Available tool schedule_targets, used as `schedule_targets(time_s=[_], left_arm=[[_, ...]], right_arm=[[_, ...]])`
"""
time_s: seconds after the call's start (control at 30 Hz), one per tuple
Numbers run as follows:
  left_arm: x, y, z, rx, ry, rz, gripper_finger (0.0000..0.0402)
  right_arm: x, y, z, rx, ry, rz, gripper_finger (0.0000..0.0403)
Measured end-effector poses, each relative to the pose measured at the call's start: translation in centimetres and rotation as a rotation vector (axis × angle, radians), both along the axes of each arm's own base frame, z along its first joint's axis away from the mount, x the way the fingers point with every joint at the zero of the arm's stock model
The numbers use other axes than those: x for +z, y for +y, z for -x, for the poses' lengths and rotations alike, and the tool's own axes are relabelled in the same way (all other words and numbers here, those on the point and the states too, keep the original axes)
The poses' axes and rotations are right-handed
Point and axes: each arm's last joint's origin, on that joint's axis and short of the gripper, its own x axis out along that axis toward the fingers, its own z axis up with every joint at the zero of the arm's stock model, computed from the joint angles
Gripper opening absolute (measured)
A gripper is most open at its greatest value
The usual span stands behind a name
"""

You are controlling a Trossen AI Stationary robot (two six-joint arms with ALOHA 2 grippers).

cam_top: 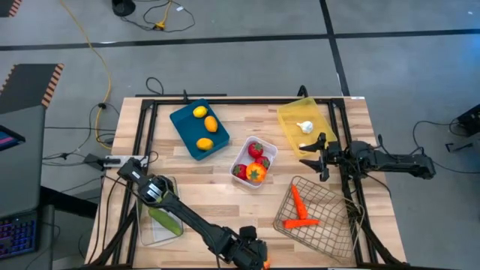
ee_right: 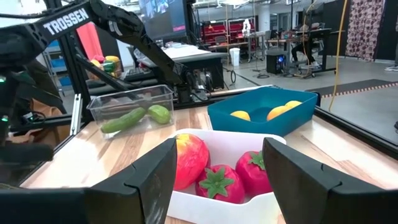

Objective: Sort produce into baskets
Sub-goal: Put the orange tomato into the white bin

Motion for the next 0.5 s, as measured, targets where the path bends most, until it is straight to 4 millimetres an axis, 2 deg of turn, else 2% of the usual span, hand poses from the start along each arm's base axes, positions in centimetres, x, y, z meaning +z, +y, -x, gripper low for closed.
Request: schedule_targets(time_s=[0.13, 0.5], left_arm=[[0.3, 0.1, -0.4, 0.004, -0.029, 0.02, 0.0393], [-1.2, 0.2, -0.9, 0.023, -0.026, 0.014, 0.0393]], right_arm=[[0.0, 0.0, 0.0, -0.001, 0.0, 0.0, 0.0265], [0.0, 0.0, 0.0, 0.0, 0.0, 0.0, 0.0265]])
